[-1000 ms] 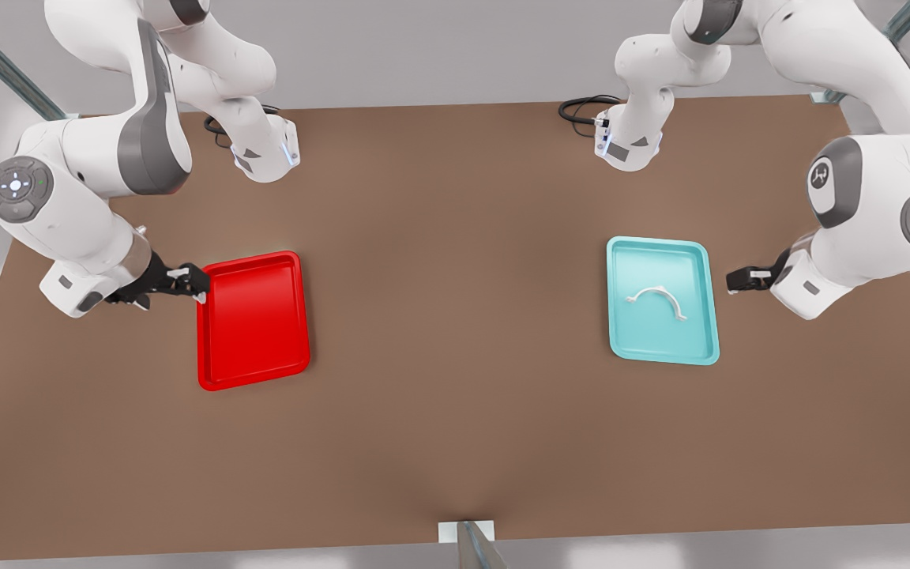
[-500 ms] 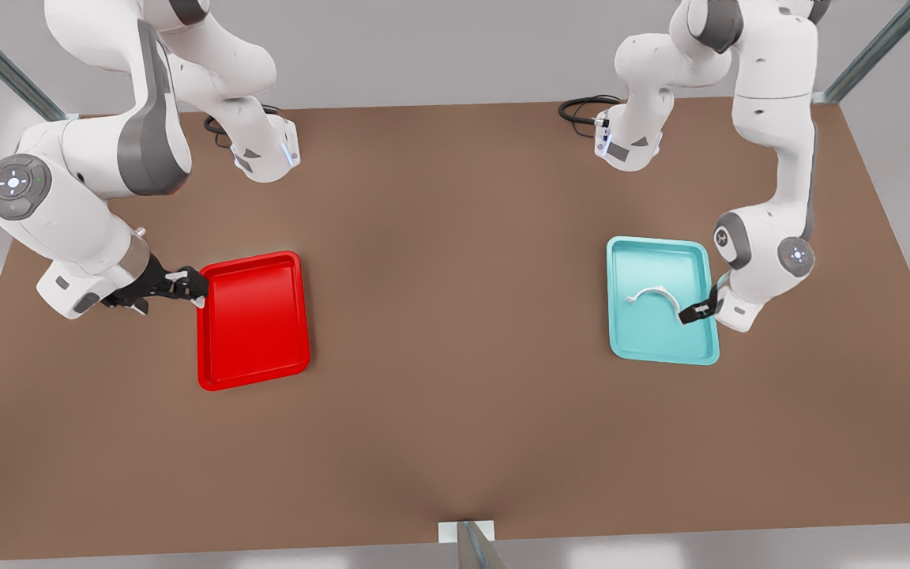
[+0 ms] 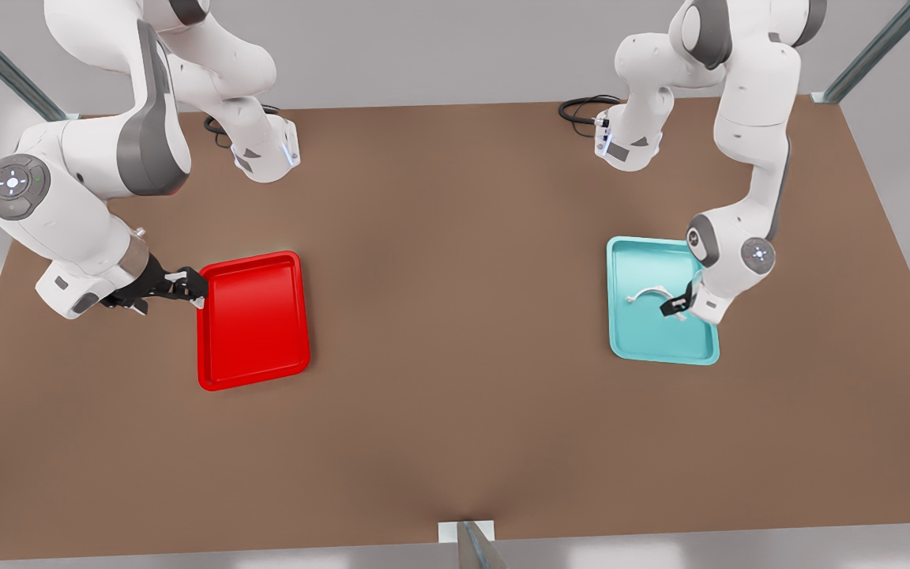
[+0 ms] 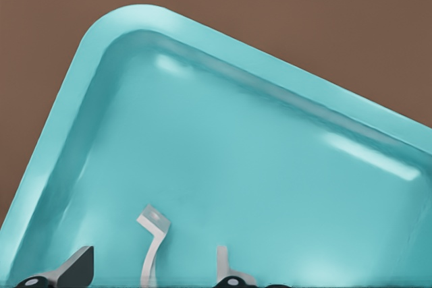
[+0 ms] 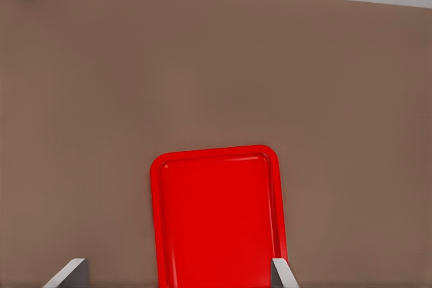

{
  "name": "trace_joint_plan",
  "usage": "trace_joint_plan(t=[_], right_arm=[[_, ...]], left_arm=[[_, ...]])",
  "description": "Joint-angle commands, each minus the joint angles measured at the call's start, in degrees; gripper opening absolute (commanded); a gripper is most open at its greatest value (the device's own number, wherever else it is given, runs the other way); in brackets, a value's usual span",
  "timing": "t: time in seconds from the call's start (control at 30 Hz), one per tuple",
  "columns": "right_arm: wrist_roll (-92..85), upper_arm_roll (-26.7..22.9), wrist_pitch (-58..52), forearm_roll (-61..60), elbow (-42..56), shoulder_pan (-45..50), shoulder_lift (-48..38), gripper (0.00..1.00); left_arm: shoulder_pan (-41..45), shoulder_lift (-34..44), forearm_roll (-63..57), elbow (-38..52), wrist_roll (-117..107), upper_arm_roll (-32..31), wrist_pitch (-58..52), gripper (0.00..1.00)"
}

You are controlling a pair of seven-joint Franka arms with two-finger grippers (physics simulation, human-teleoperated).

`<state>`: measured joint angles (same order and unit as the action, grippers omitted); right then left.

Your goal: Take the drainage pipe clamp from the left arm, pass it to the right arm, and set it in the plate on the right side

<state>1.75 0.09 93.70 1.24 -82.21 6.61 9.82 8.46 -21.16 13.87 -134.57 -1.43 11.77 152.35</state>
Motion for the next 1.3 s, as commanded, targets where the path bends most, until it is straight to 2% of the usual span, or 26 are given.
trace_joint_plan(t=[0.0,0.07,0.17,0.2,0.27,0.4,0.53,0.97,1.0,1.1,1.2,1.27], right_arm=[[0.01,0.0,-0.01,-0.1,0.03,-0.02,-0.06,1.0],[0.01,0.0,-0.01,-0.1,0.03,-0.11,-0.06,1.0],[0.01,0.0,-0.01,-0.1,0.03,-0.02,-0.06,1.0],[0.01,0.0,-0.01,-0.1,0.03,-0.02,-0.06,1.0],[0.01,0.0,-0.01,-0.1,0.03,-0.02,-0.06,1.0],[0.01,0.0,-0.01,-0.1,0.03,-0.02,-0.06,1.0],[0.01,0.0,-0.01,-0.1,0.03,-0.02,-0.06,1.0],[0.01,0.0,0.08,-0.1,0.03,-0.02,-0.06,1.0],[0.01,0.0,-0.01,-0.1,0.12,0.07,-0.06,1.0],[0.01,0.0,0.08,-0.1,0.03,-0.02,-0.06,1.0],[0.01,0.0,0.08,-0.1,0.03,0.07,-0.06,1.0],[0.01,0.0,0.08,-0.1,0.03,-0.02,-0.06,1.0]], left_arm=[[0.24,0.24,-0.16,-0.87,-0.07,0.01,0.66,0.89],[0.41,0.33,-0.16,-0.96,-0.07,0.01,0.49,0.76],[0.41,0.15,-0.25,-0.96,-0.07,0.01,0.57,0.63],[0.41,0.15,-0.25,-0.96,-0.07,0.01,0.57,0.52],[0.41,0.06,-0.25,-0.96,-0.07,0.01,0.57,0.42],[0.41,-0.02,-0.25,-0.96,-0.07,0.01,0.57,0.39],[0.41,-0.03,-0.25,-0.96,-0.07,0.01,0.49,0.24],[-0.38,-0.55,-0.16,0.27,-0.59,0.01,0.31,0.21],[-0.46,-0.03,-0.16,2.29,-0.51,0.27,-2.41,0.21],[-0.46,1.21,0.28,13.89,-1.38,1.68,-20.6,0.21],[0.76,2.0,3.35,19.6,-7.08,1.24,-27.98,0.21],[7.44,1.56,4.31,26.19,-21.06,1.24,-35.1,0.21]])
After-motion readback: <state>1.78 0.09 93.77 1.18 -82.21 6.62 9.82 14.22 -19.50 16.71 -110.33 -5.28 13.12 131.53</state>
